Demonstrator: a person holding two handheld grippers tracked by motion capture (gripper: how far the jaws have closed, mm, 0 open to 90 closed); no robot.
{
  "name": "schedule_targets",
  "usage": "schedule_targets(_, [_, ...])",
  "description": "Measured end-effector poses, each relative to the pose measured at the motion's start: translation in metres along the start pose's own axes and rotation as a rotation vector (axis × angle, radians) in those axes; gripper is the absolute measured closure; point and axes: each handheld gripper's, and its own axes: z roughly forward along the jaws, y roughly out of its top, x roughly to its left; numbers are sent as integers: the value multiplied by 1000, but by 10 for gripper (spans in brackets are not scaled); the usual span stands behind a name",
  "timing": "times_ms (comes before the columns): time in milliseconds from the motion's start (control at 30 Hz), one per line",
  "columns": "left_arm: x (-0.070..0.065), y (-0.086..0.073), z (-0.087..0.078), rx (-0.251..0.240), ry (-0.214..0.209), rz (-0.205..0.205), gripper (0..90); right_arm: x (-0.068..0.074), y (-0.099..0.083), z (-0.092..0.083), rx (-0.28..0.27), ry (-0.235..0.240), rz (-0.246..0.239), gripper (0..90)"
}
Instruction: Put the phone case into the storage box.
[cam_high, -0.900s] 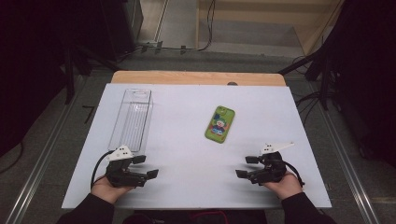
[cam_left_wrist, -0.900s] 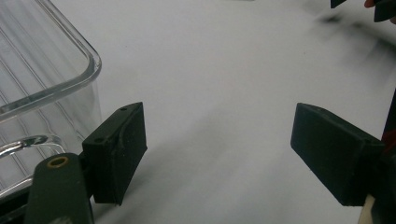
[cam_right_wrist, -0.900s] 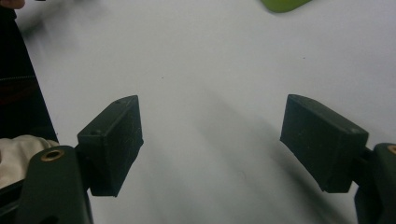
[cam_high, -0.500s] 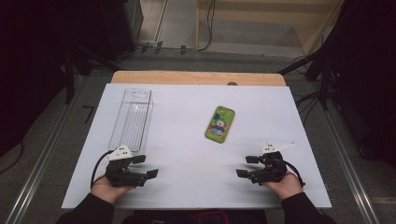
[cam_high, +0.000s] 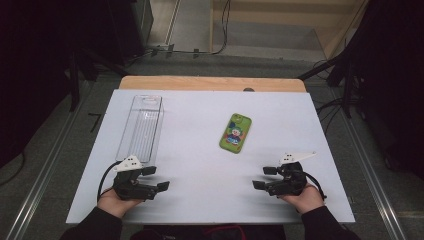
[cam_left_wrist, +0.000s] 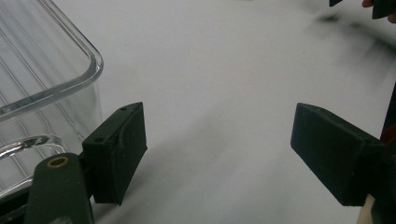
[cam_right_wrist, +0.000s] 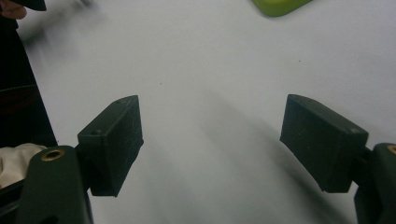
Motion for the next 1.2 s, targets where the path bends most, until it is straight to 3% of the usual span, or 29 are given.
schedule_targets(800, [0,0,0,6,-9,2,192,-2,1,0,-6,8,32,205])
schedule_targets(1200, [1,0,0,3,-16,2,192,-2,9,0,-4,16,21,210])
